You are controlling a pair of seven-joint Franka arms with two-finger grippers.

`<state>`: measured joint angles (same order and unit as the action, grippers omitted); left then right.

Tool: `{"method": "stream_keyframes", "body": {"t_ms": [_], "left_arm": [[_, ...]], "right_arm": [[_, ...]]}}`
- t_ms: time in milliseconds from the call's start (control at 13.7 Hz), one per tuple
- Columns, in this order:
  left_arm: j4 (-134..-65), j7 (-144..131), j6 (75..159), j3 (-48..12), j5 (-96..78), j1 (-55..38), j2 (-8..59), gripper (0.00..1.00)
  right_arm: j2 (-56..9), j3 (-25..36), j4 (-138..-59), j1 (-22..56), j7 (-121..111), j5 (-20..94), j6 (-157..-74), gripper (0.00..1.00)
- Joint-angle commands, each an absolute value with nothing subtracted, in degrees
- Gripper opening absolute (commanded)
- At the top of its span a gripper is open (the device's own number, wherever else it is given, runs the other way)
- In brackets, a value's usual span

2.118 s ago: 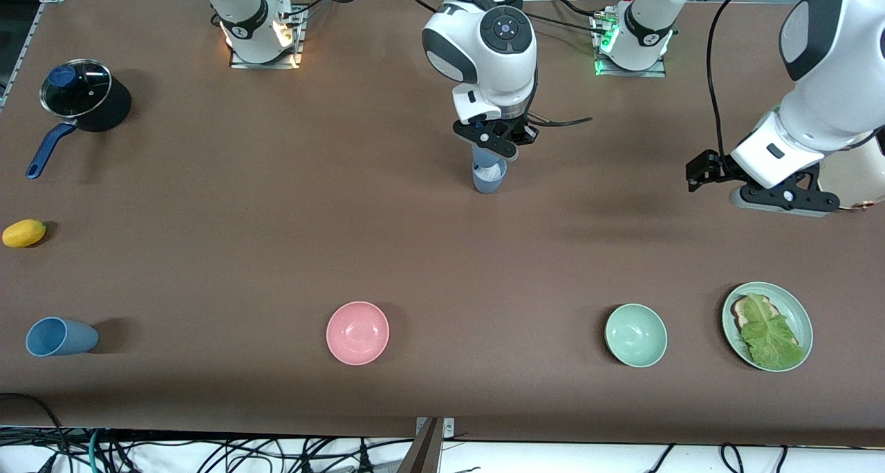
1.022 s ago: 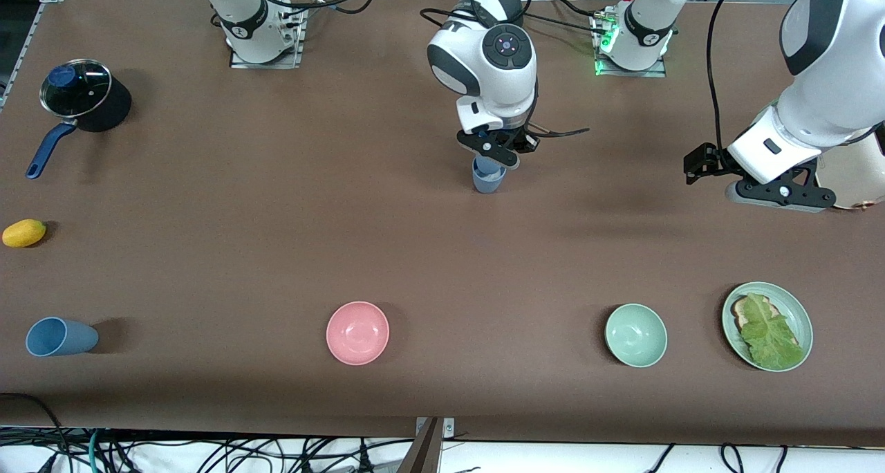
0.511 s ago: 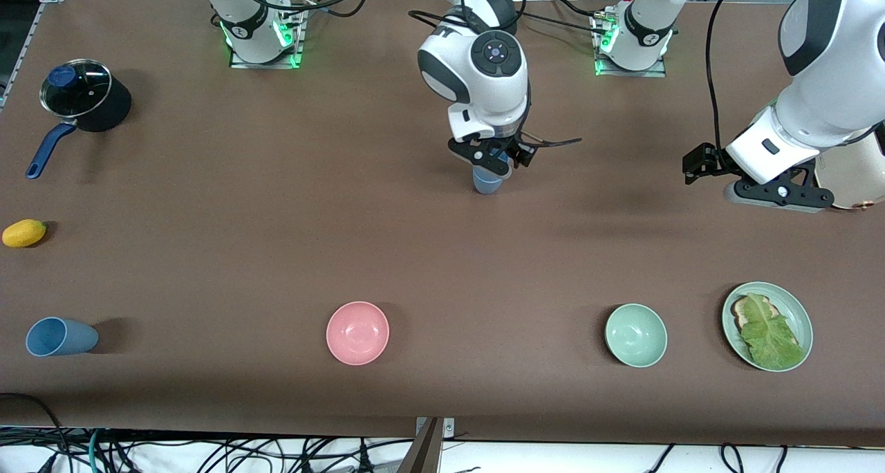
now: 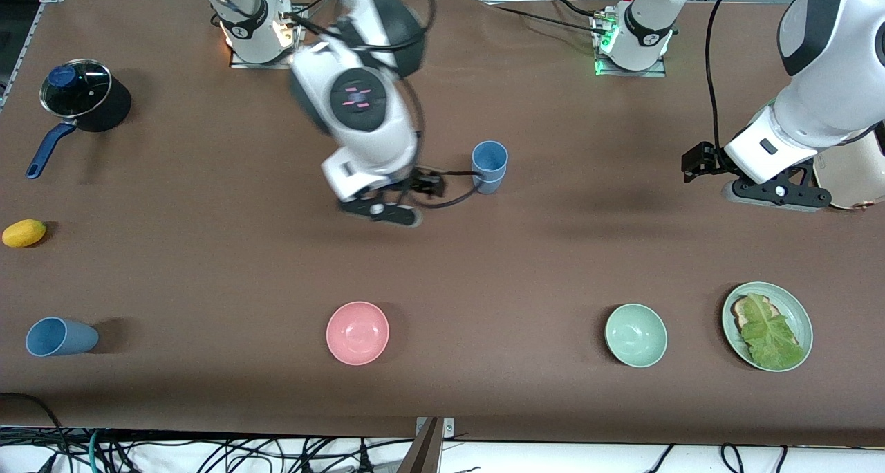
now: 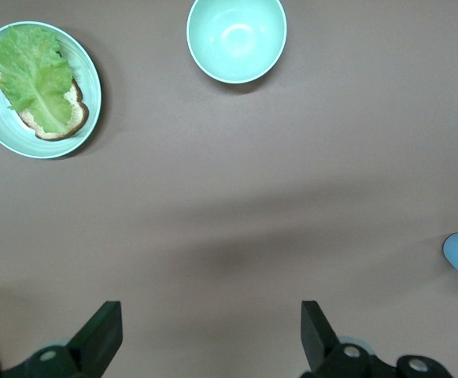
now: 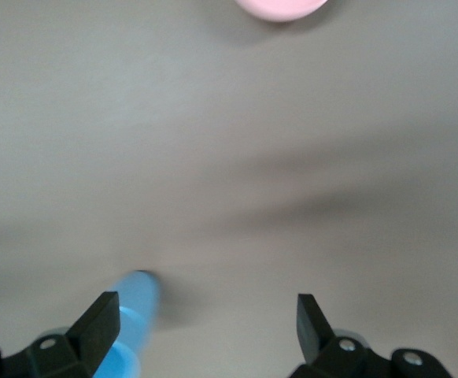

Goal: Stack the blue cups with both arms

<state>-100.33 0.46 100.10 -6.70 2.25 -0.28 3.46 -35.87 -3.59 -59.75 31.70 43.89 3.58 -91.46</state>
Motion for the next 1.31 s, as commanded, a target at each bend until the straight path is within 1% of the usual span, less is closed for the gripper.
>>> {"method": "stream_keyframes", "body": {"t_ms": [0, 219, 365, 511, 730, 1242], "left_arm": [[-98.5, 1.1, 98.5, -6.3, 2.1, -0.7, 4.2, 1.0], [-98.5, 1.1, 98.5, -6.3, 2.1, -0.7, 4.1, 1.0], [-98.5, 1.1, 98.5, -6.3, 2.1, -0.8, 4.2, 1.0], [-98.5, 1.1, 98.4, -6.3, 2.1, -0.8, 4.1, 1.0], [-98.5, 1.0, 98.1, -6.3, 2.1, -0.8, 4.1, 1.0], [-98.5, 1.0, 98.1, -6.3, 2.1, -0.8, 4.1, 1.0]], "right_arm": [[-29.3, -3.2, -62.7, 25.4, 30.7, 4.2, -86.7, 1.0], [-17.6, -2.6, -77.9, 18.1, 21.1, 3.7, -89.9, 1.0], [-12.5, -2.6, -82.9, 12.8, 12.8, 3.6, -90.2, 1.0], [-9.8, -2.6, -84.2, 9.3, 7.0, 3.2, -89.4, 1.0], [-7.0, -2.5, -86.2, 8.5, 4.5, -0.5, -87.9, 1.0], [-7.3, -2.5, -85.5, 8.1, 4.1, -1.2, -87.8, 1.0]]}}
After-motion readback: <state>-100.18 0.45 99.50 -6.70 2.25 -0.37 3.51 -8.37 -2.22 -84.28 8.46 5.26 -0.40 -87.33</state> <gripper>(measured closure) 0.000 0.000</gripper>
